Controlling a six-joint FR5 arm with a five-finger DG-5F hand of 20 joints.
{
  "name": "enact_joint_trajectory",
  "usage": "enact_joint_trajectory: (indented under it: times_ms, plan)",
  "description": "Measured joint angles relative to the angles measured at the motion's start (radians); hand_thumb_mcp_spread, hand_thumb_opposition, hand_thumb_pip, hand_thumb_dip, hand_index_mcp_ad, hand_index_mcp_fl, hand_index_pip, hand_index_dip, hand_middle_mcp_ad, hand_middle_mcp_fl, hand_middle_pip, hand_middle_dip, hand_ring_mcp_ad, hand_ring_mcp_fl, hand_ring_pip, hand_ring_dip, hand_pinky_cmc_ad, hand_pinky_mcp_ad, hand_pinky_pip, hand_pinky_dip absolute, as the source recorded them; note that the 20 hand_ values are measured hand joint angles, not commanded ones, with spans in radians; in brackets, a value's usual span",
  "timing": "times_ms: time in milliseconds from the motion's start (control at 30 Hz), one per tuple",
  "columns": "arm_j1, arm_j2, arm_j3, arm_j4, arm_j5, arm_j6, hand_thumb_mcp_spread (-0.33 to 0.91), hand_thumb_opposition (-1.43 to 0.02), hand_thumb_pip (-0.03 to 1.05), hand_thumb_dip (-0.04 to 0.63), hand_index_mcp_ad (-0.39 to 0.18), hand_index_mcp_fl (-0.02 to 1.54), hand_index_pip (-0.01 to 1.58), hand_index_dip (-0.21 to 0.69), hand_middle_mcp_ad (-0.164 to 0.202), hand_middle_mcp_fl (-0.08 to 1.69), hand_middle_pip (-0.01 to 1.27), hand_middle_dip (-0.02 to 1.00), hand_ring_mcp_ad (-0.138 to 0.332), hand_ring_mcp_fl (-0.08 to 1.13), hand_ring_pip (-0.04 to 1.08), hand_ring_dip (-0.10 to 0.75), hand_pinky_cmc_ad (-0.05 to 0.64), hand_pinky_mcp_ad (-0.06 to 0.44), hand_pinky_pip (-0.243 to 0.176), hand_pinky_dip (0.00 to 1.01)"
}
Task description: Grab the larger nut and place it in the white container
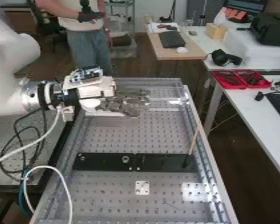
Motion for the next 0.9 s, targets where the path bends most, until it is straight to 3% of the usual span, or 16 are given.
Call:
enact_joint_trajectory:
  times_ms: [533, 900]
  plan:
    - [0.235, 0.026, -0.041, -0.004, 0.003, 0.062, 0.27, -0.83, 0.8, 0.197, -0.084, 0.37, 1.52, -0.086, 0.075, 0.02, 0.14, 0.16, 0.133, 0.0, 0.19, 0.058, 0.312, 0.279, -0.093, 0.65]
    - [0.317, 0.057, -0.109, 0.014, 0.092, 0.062, 0.27, -0.83, 0.8, 0.197, -0.084, 0.37, 1.52, -0.086, 0.082, 0.02, 0.14, 0.16, 0.133, 0.0, 0.19, 0.058, 0.316, 0.278, -0.093, 0.65]
